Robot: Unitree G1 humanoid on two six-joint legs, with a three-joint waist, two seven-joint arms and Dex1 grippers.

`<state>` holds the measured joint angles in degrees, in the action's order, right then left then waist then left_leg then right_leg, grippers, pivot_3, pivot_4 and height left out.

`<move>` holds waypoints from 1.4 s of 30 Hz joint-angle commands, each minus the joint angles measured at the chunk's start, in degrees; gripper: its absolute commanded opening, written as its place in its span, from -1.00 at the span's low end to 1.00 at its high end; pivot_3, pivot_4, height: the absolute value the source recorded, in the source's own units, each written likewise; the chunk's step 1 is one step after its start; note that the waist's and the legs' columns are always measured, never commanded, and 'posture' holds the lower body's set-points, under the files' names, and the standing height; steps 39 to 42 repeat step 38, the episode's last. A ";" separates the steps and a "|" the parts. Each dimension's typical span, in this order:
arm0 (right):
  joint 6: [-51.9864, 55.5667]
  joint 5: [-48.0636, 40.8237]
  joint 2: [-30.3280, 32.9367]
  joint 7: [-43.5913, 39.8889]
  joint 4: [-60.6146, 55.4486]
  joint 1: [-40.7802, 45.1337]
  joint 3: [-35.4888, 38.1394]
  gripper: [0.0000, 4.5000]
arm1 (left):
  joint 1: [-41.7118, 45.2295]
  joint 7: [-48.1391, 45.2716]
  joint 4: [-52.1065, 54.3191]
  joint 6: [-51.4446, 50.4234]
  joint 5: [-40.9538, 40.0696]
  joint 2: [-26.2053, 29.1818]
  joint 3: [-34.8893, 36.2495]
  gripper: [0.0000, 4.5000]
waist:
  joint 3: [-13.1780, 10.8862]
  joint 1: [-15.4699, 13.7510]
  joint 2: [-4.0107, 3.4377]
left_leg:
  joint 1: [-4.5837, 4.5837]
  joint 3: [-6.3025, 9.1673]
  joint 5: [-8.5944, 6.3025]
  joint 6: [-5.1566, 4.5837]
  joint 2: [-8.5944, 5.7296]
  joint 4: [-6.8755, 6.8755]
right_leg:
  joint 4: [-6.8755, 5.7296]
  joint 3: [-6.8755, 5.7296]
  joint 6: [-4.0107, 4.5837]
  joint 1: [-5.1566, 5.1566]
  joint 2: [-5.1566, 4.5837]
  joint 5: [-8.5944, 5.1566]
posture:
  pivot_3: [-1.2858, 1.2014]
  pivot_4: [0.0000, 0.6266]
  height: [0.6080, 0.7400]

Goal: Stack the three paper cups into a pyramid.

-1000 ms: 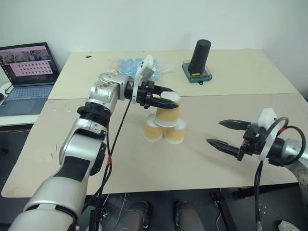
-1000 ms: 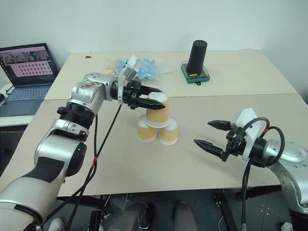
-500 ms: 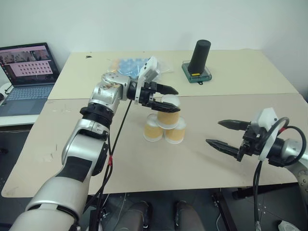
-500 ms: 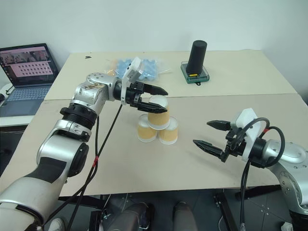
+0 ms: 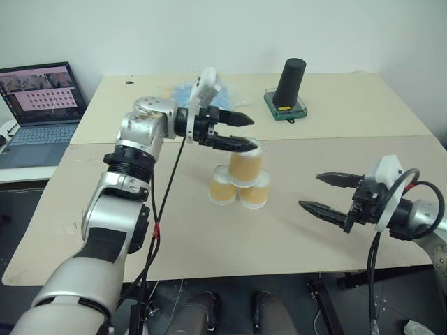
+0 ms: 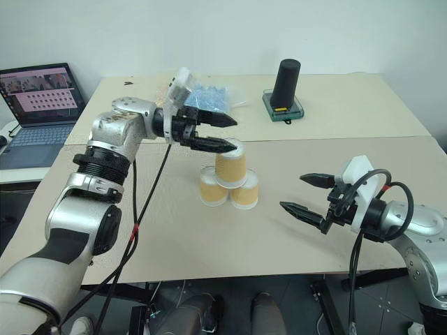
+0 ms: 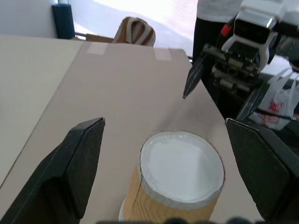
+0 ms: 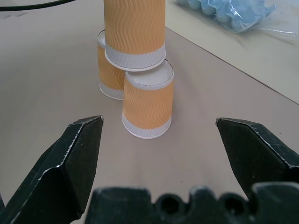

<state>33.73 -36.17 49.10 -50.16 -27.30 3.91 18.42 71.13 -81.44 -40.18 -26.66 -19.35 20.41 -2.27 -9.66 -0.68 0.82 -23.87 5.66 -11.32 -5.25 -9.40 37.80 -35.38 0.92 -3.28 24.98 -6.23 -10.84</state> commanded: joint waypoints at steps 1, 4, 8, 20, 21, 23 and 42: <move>-1.15 -0.16 -0.06 0.16 -0.73 0.34 0.86 1.00 | 2.48 14.63 2.32 0.47 -4.23 -0.25 10.12 0.95 | 0.00 0.03 0.00 | 0.00 0.00 0.00 0.01 0.00 0.02 | -0.03 0.00 0.00 0.01 0.00 0.00 | 0.03 -0.52 1.00; -1.00 0.71 -0.26 1.76 -0.60 -0.99 2.32 1.00 | -0.73 35.49 5.72 5.01 -1.45 -1.55 16.15 0.95 | 0.00 -0.03 0.00 | 0.01 0.00 0.03 0.07 0.01 0.03 | -0.05 0.02 0.00 0.01 -0.01 0.00 | 0.03 -0.52 1.00; -1.04 3.06 -0.99 6.20 1.20 -1.64 5.03 1.00 | -8.42 54.27 14.89 6.56 1.66 -1.77 20.89 0.95 | 0.03 -0.01 -0.01 | 0.02 -0.03 0.25 0.47 0.01 0.03 | -0.08 0.12 0.00 -0.02 -0.05 0.00 | 0.03 -0.52 1.00; -8.44 25.65 -13.84 39.88 21.36 10.89 3.18 1.00 | -38.32 74.40 36.07 5.22 6.01 0.37 27.89 0.95 | 0.11 -1.26 0.11 | 0.15 -0.34 0.34 0.71 0.01 0.03 | -0.60 0.54 0.04 0.19 0.11 0.02 | 0.03 -0.52 1.00; -10.26 25.31 -15.54 40.81 23.40 11.84 3.70 1.00 | -39.86 74.55 36.85 5.57 6.13 0.38 28.09 0.95 | 0.11 -1.48 0.11 | 0.18 -0.34 0.34 0.72 0.01 0.04 | -0.58 0.51 0.04 0.19 0.10 0.02 | 0.03 -0.52 1.00; -13.17 25.70 -17.65 42.17 26.82 13.12 3.82 1.00 | -42.10 74.92 37.76 6.29 5.88 0.40 28.76 0.95 | 0.13 -1.51 0.10 | 0.37 -0.35 0.32 0.70 0.01 0.04 | -0.53 0.51 0.04 0.13 0.11 0.02 | 0.03 -0.52 1.00; -32.03 23.68 -21.98 36.66 47.39 17.53 2.79 1.00 | -51.39 79.20 39.99 12.31 2.27 -2.60 32.80 0.95 | 0.15 0.11 0.08 | 0.67 -0.40 -0.02 0.26 0.04 0.01 | -0.53 0.54 0.04 -0.05 0.18 0.02 | 0.03 -0.52 1.00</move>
